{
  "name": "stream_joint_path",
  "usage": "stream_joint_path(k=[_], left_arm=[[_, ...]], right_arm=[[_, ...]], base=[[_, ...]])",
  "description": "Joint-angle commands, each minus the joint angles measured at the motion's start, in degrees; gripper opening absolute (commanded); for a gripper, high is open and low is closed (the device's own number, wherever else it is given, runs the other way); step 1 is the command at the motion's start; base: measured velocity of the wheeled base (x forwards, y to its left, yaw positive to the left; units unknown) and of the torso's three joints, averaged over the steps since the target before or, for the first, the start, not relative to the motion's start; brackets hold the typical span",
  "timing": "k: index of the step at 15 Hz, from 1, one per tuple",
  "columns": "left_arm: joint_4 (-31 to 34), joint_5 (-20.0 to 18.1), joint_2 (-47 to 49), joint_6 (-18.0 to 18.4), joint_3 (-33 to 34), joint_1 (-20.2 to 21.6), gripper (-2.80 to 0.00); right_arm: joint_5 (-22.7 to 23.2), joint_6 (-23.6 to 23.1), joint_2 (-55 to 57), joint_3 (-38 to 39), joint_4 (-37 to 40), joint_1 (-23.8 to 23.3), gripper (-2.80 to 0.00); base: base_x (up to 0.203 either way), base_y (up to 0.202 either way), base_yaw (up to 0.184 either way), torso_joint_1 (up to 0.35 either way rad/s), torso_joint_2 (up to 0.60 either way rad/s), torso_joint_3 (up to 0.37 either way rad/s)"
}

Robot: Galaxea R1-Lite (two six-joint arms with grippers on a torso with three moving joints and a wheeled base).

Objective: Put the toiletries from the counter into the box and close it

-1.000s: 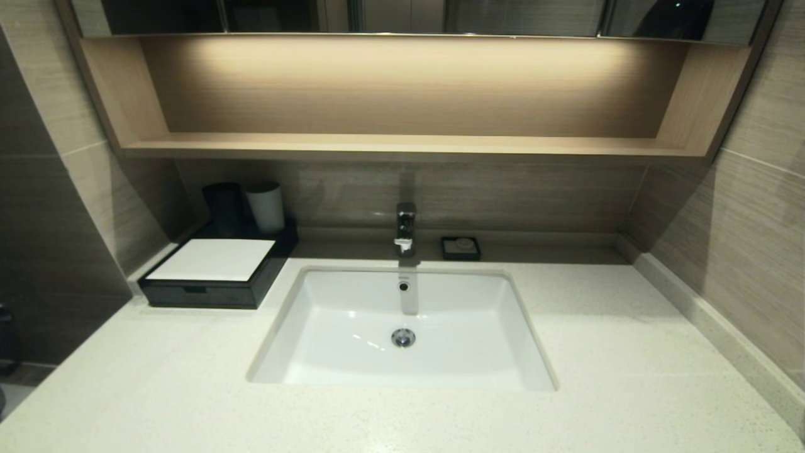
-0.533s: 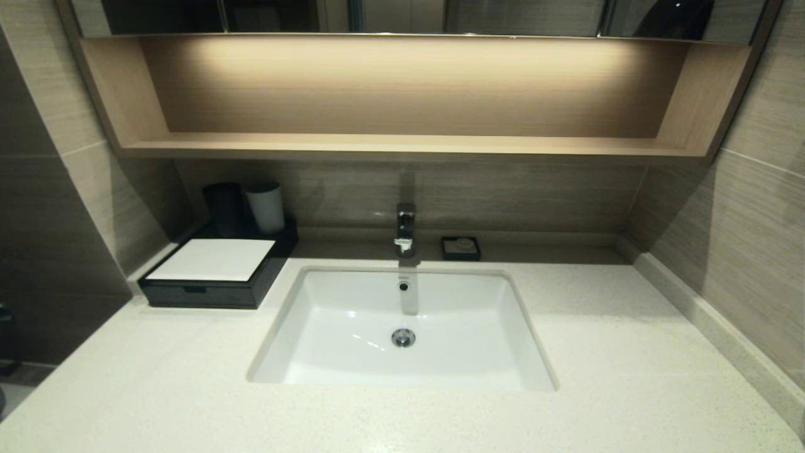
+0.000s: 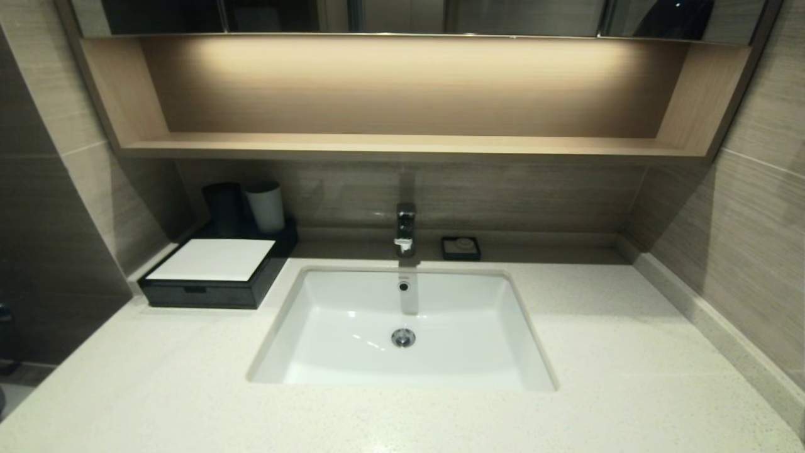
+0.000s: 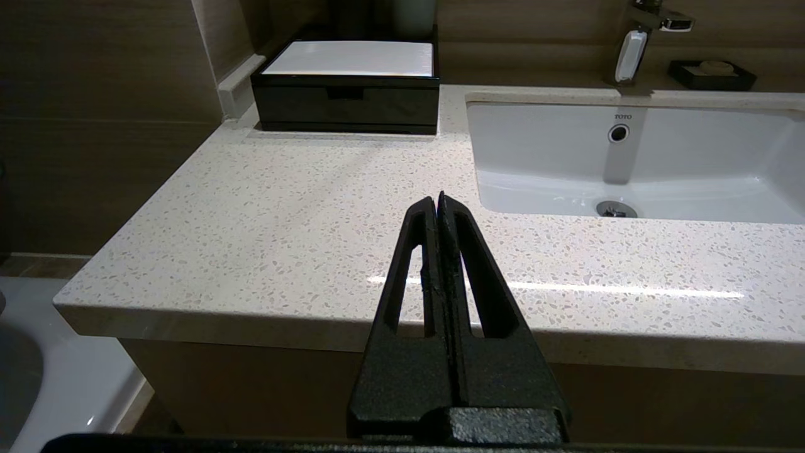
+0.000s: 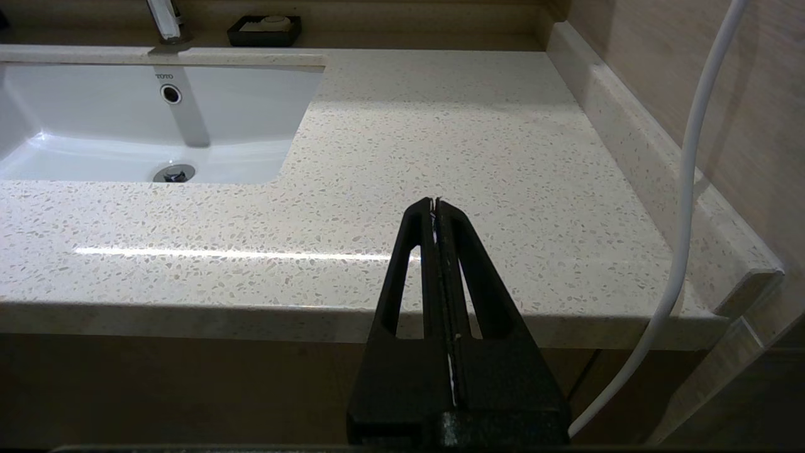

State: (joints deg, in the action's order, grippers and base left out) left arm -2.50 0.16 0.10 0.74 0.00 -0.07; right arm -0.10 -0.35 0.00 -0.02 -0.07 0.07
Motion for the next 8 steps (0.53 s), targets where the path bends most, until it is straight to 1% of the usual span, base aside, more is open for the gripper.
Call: stream_joint_path(k=[1, 8], left_arm=[[-0.02, 0.02, 0.08, 0.00, 1.14, -0.01, -2.80], [-0.04, 0.02, 0.08, -0.03, 1.14, 0.07, -2.80]], right_arm=[[0.01, -0.01, 0.00, 0.11, -0.01, 0.01, -2.80], [0.01, 0.00, 0.00, 0.11, -0.01, 0.01, -2.80]], base=[[0.000, 0.000, 0.000, 0.000, 0.00, 0.000], [0.000, 0.000, 0.000, 0.000, 0.00, 0.000]])
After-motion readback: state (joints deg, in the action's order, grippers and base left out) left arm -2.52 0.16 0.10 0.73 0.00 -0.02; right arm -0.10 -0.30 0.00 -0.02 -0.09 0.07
